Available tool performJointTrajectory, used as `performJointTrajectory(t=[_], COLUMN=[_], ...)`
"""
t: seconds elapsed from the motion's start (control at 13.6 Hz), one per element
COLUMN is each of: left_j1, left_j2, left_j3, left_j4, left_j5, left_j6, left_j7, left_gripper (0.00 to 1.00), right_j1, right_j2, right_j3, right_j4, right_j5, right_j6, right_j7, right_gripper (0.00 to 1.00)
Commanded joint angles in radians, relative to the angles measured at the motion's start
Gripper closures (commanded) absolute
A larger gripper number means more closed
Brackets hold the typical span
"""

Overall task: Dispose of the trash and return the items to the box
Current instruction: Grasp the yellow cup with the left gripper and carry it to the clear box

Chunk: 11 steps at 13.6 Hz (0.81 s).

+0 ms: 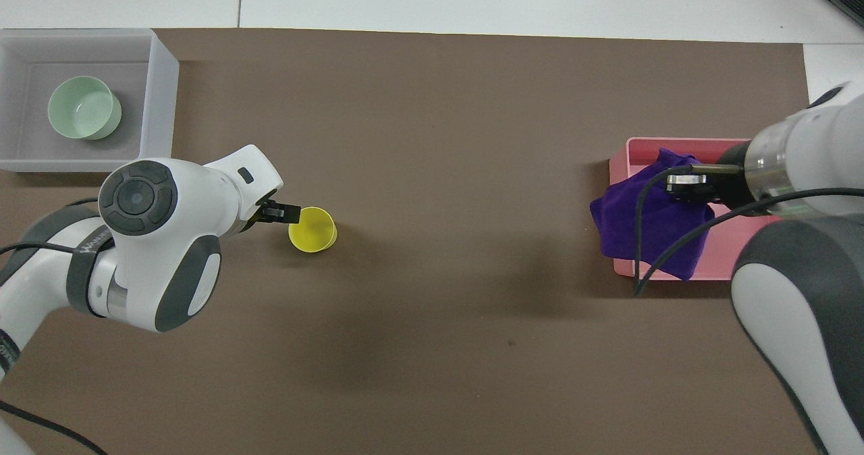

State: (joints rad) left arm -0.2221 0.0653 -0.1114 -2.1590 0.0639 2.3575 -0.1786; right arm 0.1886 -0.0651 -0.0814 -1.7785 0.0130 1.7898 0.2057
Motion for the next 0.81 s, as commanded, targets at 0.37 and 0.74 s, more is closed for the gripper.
performJointTrajectory(t=[0.37,0.74], left_j1=[-0.077,-0.066], left_j2=[0.047,0.042], left_j3=[0.016,0.016], left_j4=[-0.073,-0.058], left_j5=[-0.079,-0.079], left_j6=[0.130,0.117], left_j7=[-0.010,-0.006], left_gripper=[0.49,1.00], right_j1=[-0.211,-0.261], right_j2=[-0.015,0.086], right_j3=[0.008,0.009], right_j4=[-0.084,-0.120], right_j5=[0.010,0.015], right_j6=[0.109,0.264], right_j7=[-0.282,-0.282], right_gripper=[1.00,1.00])
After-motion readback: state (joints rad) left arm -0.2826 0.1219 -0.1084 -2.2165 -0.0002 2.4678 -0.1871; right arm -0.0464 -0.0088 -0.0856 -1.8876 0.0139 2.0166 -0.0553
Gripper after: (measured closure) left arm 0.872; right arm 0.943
